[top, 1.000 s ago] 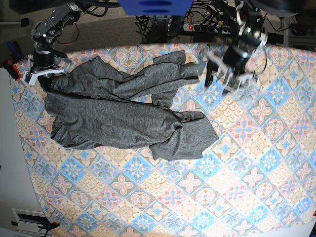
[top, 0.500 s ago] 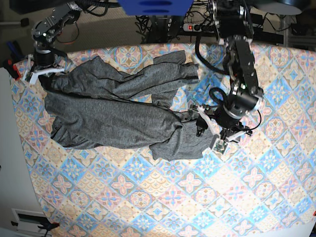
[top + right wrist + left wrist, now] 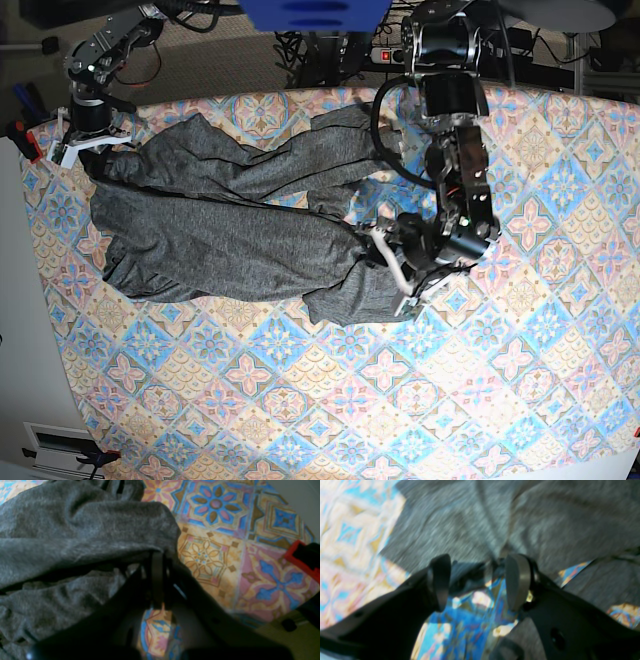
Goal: Layout the t-shirt on the table in an organized manner, then fold the t-shirt properly
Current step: 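Lower the left gripper onto the shirt body and grasp an edge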
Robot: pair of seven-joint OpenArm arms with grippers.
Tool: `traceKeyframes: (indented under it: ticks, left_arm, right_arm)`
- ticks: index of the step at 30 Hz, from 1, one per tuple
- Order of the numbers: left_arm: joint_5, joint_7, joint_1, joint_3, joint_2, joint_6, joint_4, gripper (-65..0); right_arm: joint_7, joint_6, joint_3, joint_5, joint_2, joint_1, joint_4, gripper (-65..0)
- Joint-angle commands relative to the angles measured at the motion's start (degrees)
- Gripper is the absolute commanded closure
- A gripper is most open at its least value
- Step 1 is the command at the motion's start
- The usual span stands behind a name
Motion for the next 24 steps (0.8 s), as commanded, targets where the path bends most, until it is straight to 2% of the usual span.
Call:
traceKeyframes:
  ticks: [1,7,12,14,16,18,24]
  left_arm:
    - [-0.52,-2.14,-1.38,0.05,0.44,0.09,-0.46,-33.9]
    - [-0.52,-7.42,-3.23,3.66,0.44,0.09,-10.75,-33.7]
    - [-0.7,-10.58,-3.14,5.5,0.62,0.09,-12.42,-32.0]
    - [-0.7,-10.67,-3.14,6.21,0.62,0.09,-12.42,-25.5]
    - [-0.7,-10.67,-3.23,6.38,0.62,0.09,-12.42,-14.1]
    - [-0.7,-10.76,-3.23,6.21,0.62,0.09,-12.51,0.0]
    - [-0.7,-10.58,-3.32,6.12,0.27,0.09,-12.33,0.0]
  right_arm:
    - [1.6,0.21,0.15,0.83,0.73,0.09,1.28,0.0]
    - [1.6,0.21,0.15,0.83,0.73,0.0,1.28,0.0]
    - [1.6,0.21,0.15,0.83,0.73,-0.09,1.28,0.0]
    - [1.6,0.21,0.15,0.83,0.73,-0.09,1.28,0.0]
    - [1.6,0.21,0.15,0.83,0.73,-0.09,1.28,0.0]
    - [1.6,0.21,0.15,0.83,0.73,-0.09,1.28,0.0]
    - [1.6,0.21,0.15,0.83,0.73,-0.09,1.28,0.0]
